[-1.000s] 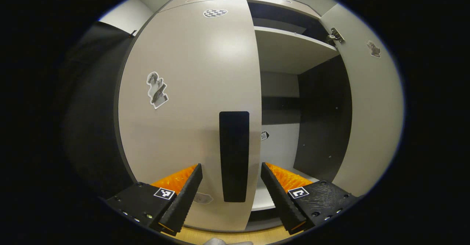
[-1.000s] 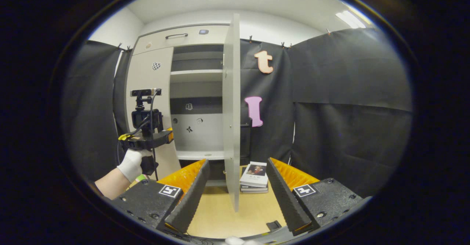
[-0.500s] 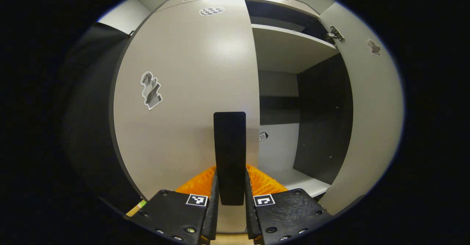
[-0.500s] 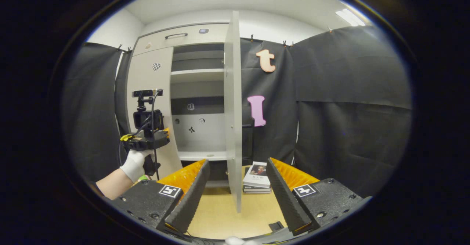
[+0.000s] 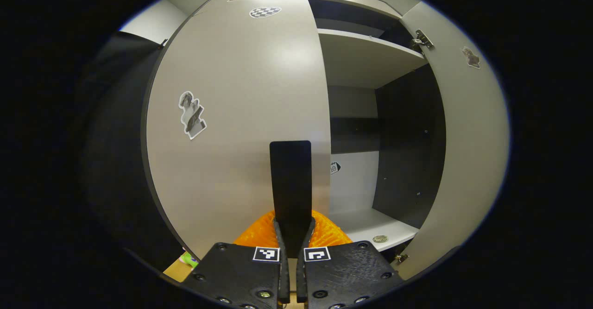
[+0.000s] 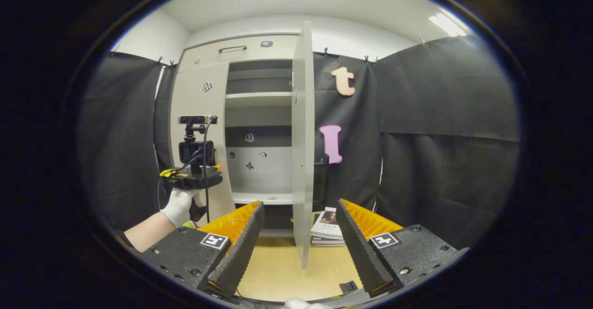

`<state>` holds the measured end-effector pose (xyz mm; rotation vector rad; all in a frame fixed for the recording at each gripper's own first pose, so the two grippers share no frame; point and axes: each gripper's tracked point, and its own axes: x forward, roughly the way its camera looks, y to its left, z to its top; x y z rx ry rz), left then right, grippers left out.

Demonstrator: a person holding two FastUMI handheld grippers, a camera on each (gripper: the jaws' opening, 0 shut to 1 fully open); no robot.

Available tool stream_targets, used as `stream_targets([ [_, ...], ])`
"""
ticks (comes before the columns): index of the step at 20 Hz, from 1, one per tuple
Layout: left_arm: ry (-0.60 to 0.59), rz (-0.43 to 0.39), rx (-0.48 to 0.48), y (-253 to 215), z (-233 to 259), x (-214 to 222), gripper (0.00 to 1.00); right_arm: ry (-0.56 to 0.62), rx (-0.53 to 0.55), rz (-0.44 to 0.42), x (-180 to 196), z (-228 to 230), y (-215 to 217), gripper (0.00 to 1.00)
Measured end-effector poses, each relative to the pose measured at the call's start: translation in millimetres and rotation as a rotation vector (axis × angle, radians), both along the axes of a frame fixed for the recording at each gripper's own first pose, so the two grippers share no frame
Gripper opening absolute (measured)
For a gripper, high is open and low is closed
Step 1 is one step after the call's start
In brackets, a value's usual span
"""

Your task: Open the right door of the double-door shoe cabinet with the right hand, and open the left door with the left hand.

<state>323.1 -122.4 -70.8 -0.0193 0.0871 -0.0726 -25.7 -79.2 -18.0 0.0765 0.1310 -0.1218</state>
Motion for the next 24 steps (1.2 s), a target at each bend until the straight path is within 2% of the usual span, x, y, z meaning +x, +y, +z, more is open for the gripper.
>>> stream_targets([
  [2,0.000,-0.006,-0.004,0.0,1.9,-7.7,0.05,-0.004,0.003,0.006,-4.9,0.8,0.3,0.96],
  [3,-0.003,-0.009,-0.002,0.5,3.1,-12.3,0.05,-0.005,0.003,0.009,-7.9,0.4,0.5,0.93],
  [7,-0.001,-0.033,-0.008,4.8,4.2,-30.6,0.05,-0.003,0.007,0.024,-17.8,-1.1,5.9,0.93],
  [8,-0.003,-0.040,-0.008,7.5,5.2,-37.4,0.05,-0.004,0.009,0.034,-20.1,-1.2,8.8,0.96],
  [10,-0.008,-0.047,0.003,12.0,4.6,-45.5,0.05,-0.005,0.013,0.055,-24.3,-1.9,16.4,0.93],
  [15,-0.009,-0.042,0.002,28.0,5.1,-71.3,0.05,-0.008,0.022,0.126,-35.4,-7.9,42.4,0.93],
  [17,-0.007,-0.039,0.003,35.2,5.2,-80.9,0.05,0.005,0.031,0.152,-40.3,-13.5,50.3,0.96],
  [18,-0.008,-0.040,-0.001,39.2,5.1,-85.9,0.05,0.003,0.034,0.159,-42.5,-11.4,52.1,0.93],
  [23,-0.013,-0.025,-0.015,66.2,4.7,-110.4,0.04,-0.026,0.040,0.189,-50.9,-6.2,61.4,0.93],
  [24,-0.015,-0.019,-0.010,72.8,4.7,-114.9,0.04,-0.026,0.041,0.197,-52.8,-7.4,64.3,0.96],
])
